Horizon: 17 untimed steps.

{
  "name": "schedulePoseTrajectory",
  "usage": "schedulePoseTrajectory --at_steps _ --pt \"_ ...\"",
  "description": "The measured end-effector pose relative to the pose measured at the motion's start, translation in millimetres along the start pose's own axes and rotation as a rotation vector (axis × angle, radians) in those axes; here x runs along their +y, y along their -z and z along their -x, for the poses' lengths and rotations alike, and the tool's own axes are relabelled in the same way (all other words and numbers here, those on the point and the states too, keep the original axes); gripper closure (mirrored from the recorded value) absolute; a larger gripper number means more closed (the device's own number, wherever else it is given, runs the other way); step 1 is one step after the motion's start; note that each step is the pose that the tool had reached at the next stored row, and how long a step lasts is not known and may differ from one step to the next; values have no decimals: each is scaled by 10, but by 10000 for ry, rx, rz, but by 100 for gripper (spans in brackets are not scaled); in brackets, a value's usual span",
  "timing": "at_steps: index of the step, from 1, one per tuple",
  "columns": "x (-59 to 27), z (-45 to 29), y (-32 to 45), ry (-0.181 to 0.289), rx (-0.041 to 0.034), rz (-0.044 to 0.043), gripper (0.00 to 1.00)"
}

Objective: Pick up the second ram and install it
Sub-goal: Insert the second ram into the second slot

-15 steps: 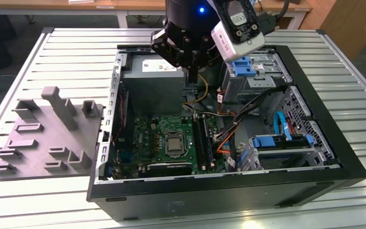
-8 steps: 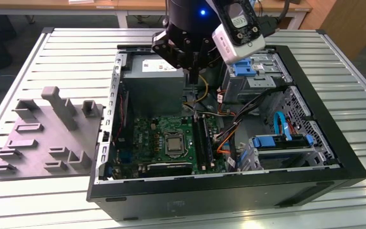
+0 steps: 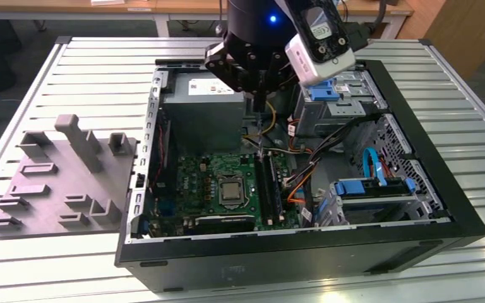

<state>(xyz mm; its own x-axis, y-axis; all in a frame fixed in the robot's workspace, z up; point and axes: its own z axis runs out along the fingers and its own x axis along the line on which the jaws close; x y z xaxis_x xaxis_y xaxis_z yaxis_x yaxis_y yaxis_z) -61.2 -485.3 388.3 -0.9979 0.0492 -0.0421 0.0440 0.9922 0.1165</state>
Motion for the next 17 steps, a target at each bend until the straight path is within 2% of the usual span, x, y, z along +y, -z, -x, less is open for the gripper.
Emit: schedulePoseTrajectory --at_steps 17 --pt "-4 22 -47 1 -1 -26 88"
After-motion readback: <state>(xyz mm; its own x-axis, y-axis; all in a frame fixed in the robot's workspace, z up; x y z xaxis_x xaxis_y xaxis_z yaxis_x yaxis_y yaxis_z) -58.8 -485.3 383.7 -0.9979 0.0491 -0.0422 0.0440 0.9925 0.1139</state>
